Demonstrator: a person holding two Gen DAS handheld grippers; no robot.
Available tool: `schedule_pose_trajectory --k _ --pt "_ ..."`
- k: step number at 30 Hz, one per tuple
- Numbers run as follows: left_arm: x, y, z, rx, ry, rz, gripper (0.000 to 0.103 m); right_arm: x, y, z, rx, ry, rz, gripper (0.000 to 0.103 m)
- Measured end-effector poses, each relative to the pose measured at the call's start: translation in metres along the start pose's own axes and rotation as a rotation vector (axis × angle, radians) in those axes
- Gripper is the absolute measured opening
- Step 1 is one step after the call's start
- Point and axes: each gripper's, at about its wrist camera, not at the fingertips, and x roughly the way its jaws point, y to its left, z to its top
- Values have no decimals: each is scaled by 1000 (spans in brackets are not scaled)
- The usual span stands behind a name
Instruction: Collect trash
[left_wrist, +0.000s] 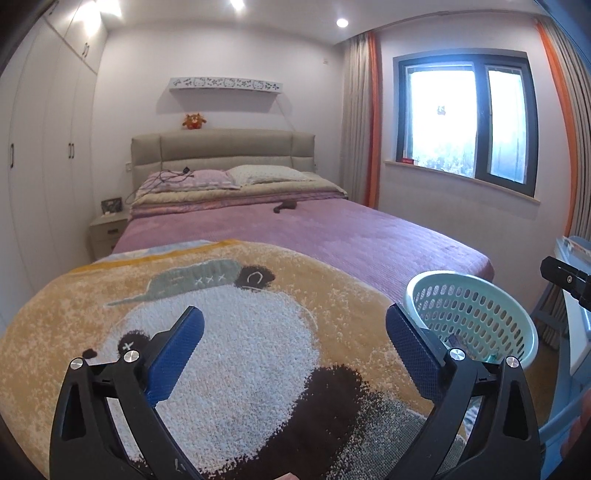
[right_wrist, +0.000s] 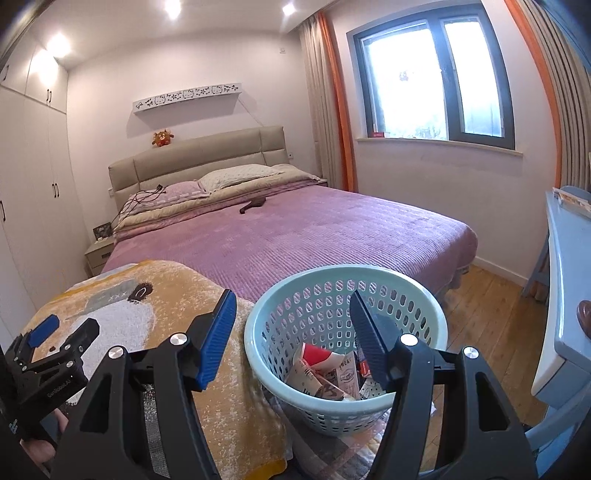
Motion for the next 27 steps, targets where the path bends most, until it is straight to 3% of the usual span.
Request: schedule_pose_trajectory --k 27 --pt "-3 -3 2 5 -2 3 96 4 10 -3 -27 8 -18 63"
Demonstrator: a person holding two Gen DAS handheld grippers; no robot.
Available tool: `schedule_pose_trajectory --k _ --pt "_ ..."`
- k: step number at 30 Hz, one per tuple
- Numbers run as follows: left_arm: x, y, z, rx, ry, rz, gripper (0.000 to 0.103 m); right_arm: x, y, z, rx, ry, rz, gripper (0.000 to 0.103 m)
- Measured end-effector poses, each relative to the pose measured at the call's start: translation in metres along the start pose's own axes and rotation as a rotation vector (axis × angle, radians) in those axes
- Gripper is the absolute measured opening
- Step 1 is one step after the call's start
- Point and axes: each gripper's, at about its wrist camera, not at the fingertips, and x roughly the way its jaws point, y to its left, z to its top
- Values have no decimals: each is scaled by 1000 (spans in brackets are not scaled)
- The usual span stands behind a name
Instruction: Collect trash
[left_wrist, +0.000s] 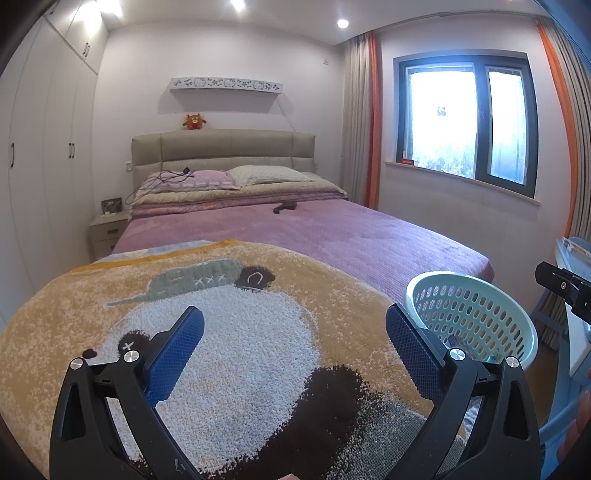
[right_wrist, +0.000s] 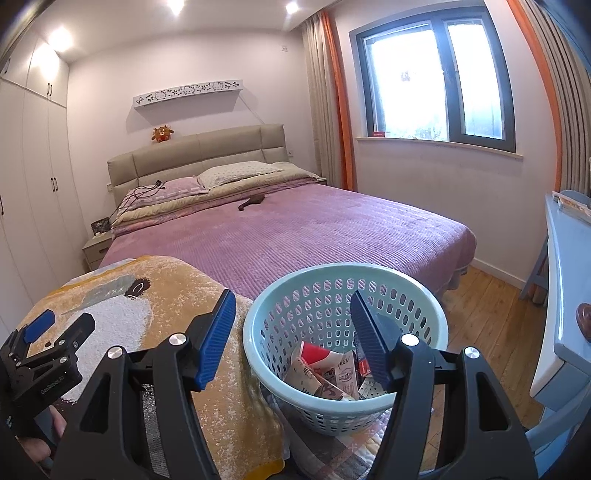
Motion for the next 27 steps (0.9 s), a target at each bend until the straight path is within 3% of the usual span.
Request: schedule_pose_trajectory --k 27 --pt "-3 -1 1 -10 -2 7 96 8 -4 -7 -1 22 -32 64"
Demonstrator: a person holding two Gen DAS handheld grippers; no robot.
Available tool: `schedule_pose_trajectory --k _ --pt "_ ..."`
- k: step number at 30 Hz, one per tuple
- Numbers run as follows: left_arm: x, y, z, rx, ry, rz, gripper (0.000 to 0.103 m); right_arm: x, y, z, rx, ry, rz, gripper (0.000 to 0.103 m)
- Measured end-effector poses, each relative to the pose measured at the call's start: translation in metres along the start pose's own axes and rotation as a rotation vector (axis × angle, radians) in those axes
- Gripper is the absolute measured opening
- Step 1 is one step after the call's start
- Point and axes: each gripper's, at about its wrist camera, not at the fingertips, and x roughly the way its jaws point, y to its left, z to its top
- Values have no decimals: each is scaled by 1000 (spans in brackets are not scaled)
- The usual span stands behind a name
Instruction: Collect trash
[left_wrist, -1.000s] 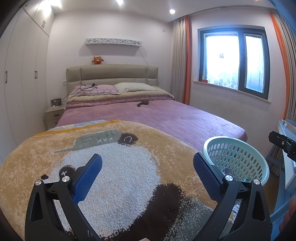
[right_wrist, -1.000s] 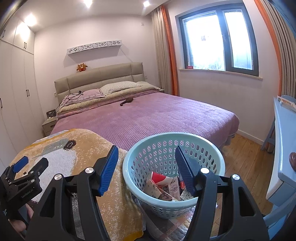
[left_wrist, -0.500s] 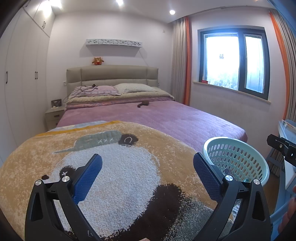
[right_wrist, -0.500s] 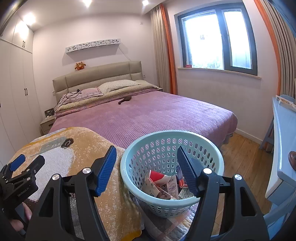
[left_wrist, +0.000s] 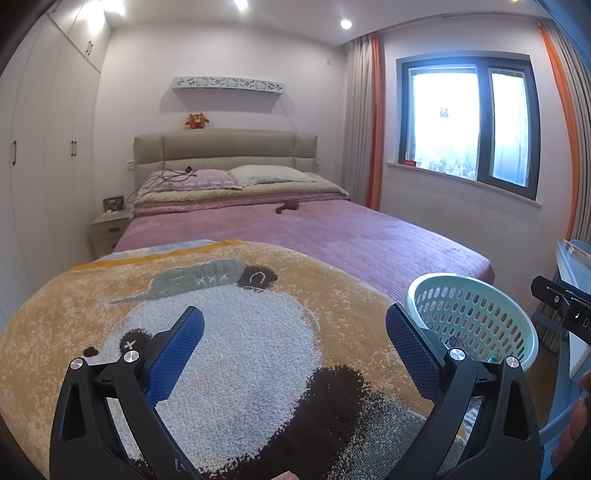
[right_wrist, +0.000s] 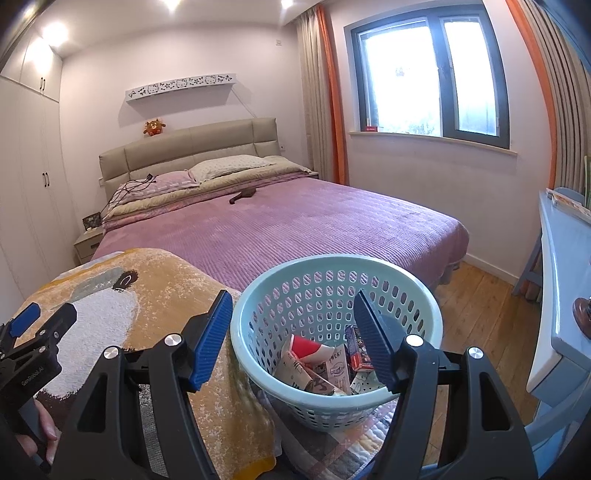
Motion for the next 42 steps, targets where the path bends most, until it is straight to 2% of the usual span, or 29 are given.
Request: schedule_pose_trajectory --k 42 --pt "-1 -4 -2 -7 0 8 96 2 2 1 -9 8 19 64"
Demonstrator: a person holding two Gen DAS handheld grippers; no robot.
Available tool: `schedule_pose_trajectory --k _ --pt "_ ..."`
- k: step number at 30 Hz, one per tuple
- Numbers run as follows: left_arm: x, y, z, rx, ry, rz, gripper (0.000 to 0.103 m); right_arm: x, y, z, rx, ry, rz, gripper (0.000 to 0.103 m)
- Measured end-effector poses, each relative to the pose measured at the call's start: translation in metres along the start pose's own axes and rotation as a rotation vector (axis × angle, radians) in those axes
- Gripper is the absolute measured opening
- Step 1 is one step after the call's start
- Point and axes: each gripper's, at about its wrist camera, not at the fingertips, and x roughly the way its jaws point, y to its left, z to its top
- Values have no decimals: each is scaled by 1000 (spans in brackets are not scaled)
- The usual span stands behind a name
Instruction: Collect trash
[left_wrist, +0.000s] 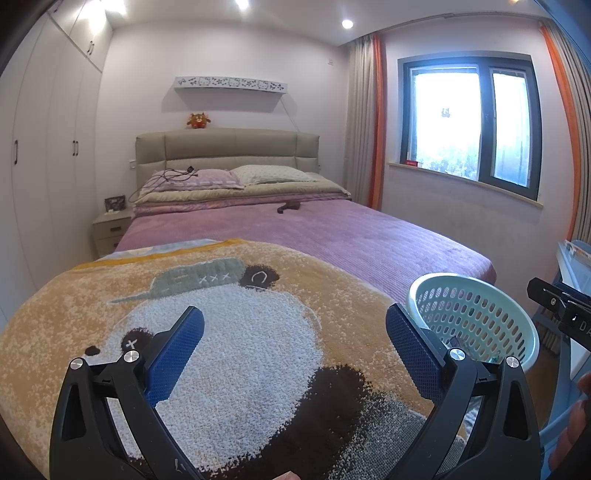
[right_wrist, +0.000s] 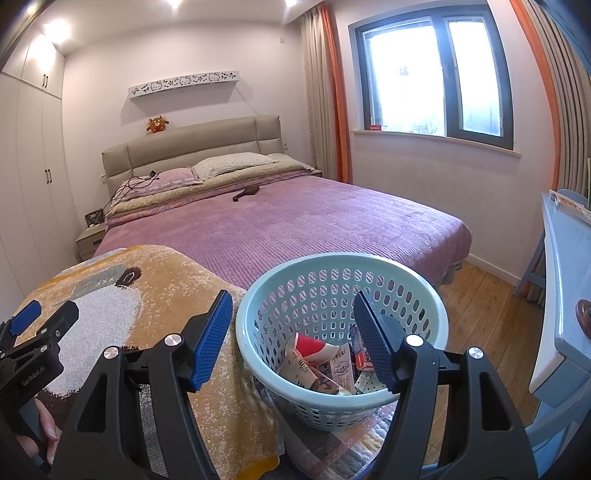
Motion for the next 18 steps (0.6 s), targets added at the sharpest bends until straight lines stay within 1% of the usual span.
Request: schedule_pose_trajectory --k 18 --pt "0 -1 -1 3 -1 1 96 0 0 1 -6 -4 3 64"
